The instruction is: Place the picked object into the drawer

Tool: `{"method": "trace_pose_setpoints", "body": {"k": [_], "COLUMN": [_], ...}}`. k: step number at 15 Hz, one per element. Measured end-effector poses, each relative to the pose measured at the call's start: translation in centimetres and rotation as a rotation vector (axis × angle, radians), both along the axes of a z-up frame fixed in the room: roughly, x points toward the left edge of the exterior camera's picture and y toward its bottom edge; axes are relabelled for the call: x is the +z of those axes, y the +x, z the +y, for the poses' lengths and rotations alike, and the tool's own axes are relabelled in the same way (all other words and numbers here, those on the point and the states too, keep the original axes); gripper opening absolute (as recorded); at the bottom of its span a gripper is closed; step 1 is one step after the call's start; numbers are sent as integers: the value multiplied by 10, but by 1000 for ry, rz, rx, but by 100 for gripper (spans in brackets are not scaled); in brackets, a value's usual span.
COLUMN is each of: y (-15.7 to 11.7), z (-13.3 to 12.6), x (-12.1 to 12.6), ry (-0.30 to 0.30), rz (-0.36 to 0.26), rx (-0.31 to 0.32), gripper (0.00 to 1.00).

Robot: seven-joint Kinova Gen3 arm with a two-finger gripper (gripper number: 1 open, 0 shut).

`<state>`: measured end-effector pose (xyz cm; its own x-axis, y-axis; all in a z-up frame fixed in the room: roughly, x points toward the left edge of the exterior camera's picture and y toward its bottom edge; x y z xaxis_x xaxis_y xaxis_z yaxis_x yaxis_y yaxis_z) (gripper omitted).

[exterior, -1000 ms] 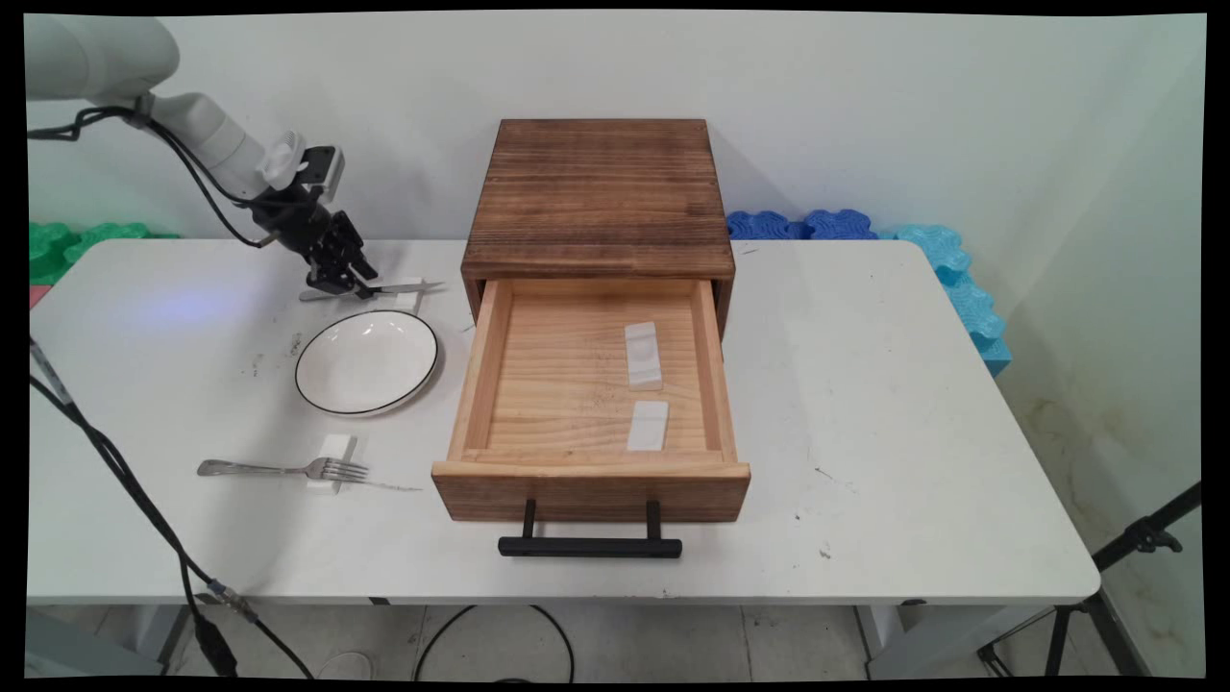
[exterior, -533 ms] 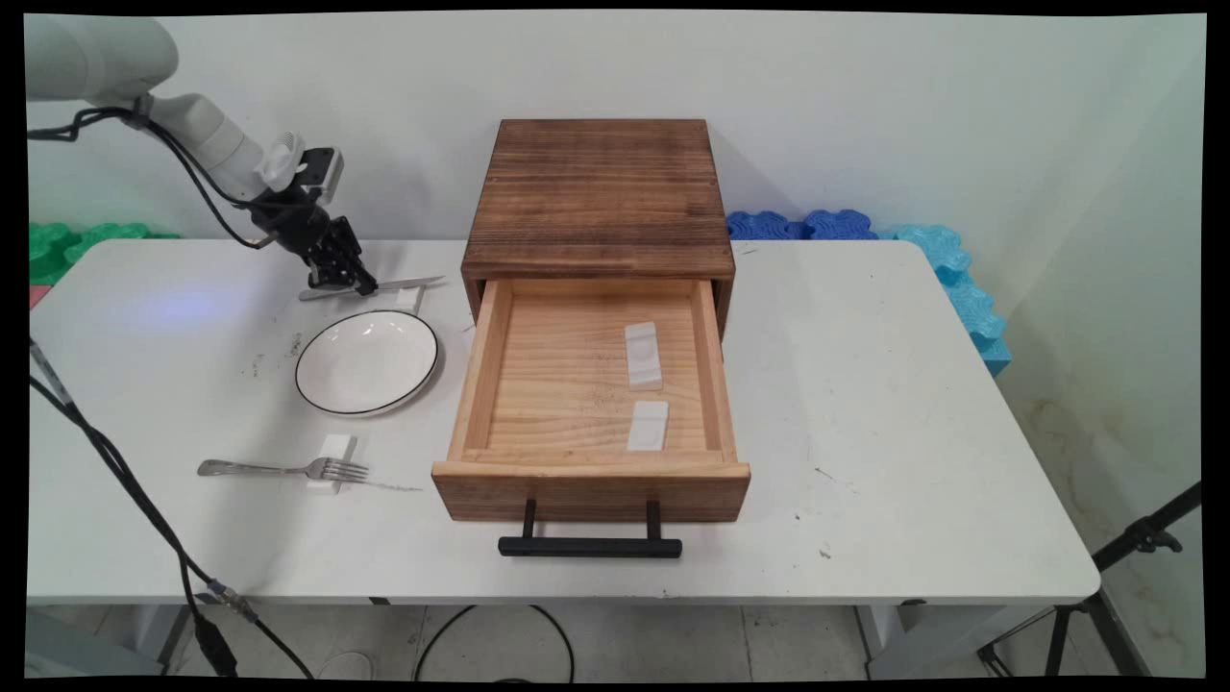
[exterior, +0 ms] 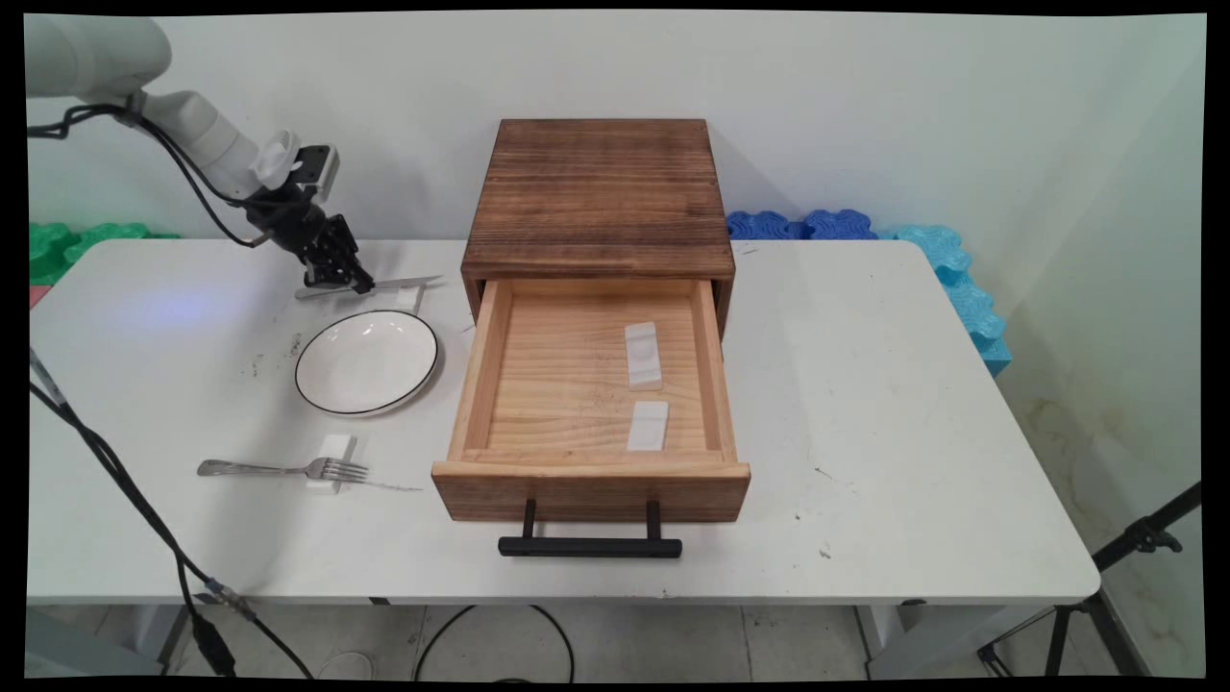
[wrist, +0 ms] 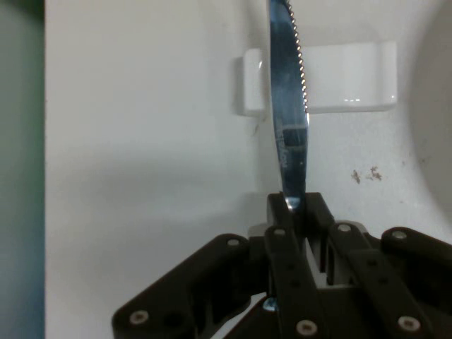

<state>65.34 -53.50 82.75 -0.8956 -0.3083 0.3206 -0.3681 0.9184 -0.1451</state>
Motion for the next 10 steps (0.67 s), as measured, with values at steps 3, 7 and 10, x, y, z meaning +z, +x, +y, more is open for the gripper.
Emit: {"method": "trace_pose_setpoints", "body": {"k": [3,7,10], "y": [1,3,5], "z": [3,11,19], "x": [9,23,35], "ry": [-11,-23,-31], "rz": [-3,-8,-15], "rx": [-2,-4,-3], "gripper": [0,0,0]}}
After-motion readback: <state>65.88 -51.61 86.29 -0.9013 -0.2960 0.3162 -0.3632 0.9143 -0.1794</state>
